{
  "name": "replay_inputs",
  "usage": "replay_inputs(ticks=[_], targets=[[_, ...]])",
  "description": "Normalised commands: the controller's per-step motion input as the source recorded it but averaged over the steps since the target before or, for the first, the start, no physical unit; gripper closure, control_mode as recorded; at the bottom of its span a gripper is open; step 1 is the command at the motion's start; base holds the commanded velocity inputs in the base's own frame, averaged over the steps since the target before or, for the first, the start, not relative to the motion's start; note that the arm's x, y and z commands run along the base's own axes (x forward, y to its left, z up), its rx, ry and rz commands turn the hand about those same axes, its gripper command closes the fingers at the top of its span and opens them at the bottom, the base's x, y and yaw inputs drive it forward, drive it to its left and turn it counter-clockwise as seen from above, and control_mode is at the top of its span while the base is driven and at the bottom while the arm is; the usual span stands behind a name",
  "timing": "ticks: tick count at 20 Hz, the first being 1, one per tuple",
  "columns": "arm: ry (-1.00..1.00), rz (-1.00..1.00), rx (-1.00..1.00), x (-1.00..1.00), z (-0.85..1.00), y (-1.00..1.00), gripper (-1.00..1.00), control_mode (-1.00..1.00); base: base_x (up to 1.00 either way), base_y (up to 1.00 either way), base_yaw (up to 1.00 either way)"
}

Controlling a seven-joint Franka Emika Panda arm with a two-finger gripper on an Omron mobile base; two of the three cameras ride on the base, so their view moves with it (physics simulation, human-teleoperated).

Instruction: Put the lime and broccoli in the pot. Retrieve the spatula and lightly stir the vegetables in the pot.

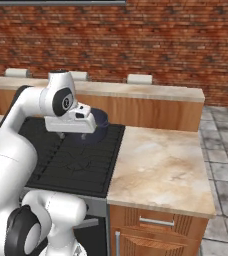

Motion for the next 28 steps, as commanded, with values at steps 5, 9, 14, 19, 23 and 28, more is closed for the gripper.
replay_inputs(ticks=[5,9,14,19,23,28], targets=[[0.0,0.0,0.0,0.0,0.0,0.0,-1.0,-1.0,0.0,0.0,0.0],[0.0,0.0,0.0,0.0,0.0,0.0,-1.0,-1.0,0.0,0.0,0.0],[0.0,0.0,0.0,0.0,0.0,0.0,-1.0,1.0,-0.49,0.16,0.0],[0.0,0.0,0.0,0.0,0.0,0.0,-1.0,1.0,-0.7,0.84,0.0],[0.0,0.0,0.0,0.0,0.0,0.0,-1.0,1.0,-0.12,0.8,-0.09],[0.0,0.0,0.0,0.0,0.0,0.0,-1.0,1.0,0.0,1.0,-0.01]])
